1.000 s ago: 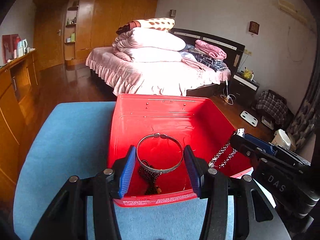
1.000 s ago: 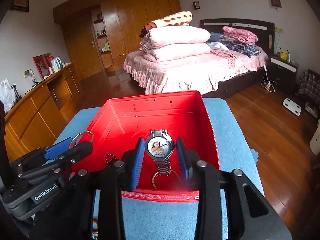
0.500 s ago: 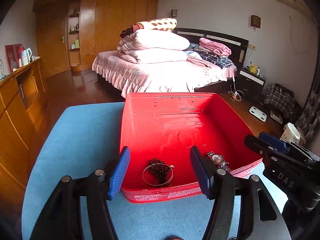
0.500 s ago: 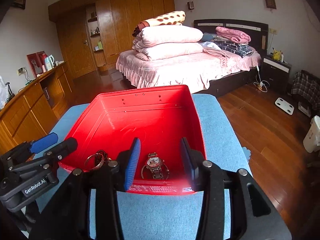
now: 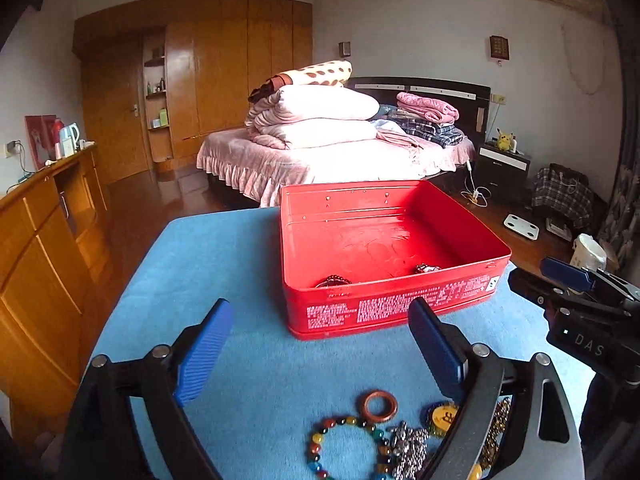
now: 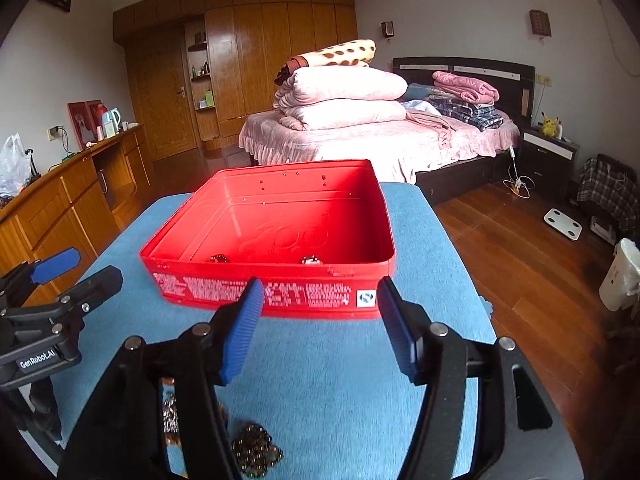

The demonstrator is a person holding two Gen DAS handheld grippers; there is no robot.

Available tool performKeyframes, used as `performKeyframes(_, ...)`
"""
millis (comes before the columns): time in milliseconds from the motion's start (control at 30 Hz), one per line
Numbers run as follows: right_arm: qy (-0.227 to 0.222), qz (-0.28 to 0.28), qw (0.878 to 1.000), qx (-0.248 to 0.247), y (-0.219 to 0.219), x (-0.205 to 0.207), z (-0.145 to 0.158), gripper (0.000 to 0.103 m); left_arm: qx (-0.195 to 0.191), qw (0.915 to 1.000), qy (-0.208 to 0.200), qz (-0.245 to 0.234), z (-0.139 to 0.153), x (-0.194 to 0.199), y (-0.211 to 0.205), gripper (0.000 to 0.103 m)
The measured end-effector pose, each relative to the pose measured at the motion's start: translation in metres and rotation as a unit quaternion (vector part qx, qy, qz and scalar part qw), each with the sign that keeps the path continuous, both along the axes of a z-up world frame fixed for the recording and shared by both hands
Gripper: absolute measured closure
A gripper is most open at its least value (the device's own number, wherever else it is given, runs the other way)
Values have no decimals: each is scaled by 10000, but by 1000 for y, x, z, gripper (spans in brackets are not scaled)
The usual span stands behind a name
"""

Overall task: Organize jewelry
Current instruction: 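Move both tools back toward the remaining jewelry on the table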

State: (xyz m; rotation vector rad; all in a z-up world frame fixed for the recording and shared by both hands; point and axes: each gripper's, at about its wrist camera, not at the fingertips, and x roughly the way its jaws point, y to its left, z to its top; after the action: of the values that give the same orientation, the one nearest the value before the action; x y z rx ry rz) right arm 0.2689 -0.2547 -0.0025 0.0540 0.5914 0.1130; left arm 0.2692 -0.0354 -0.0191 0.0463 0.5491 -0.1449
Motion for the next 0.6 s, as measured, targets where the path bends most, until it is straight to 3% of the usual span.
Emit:
performKeyframes(300, 7, -87, 9999, 131, -8, -69, -27, 45, -425, 9989, 34, 184, -24, -58, 24, 13)
performKeyframes(600, 135, -109, 9995, 277, -15, -131, -57, 45, -510, 9976, 119, 450, -56, -108, 35, 13)
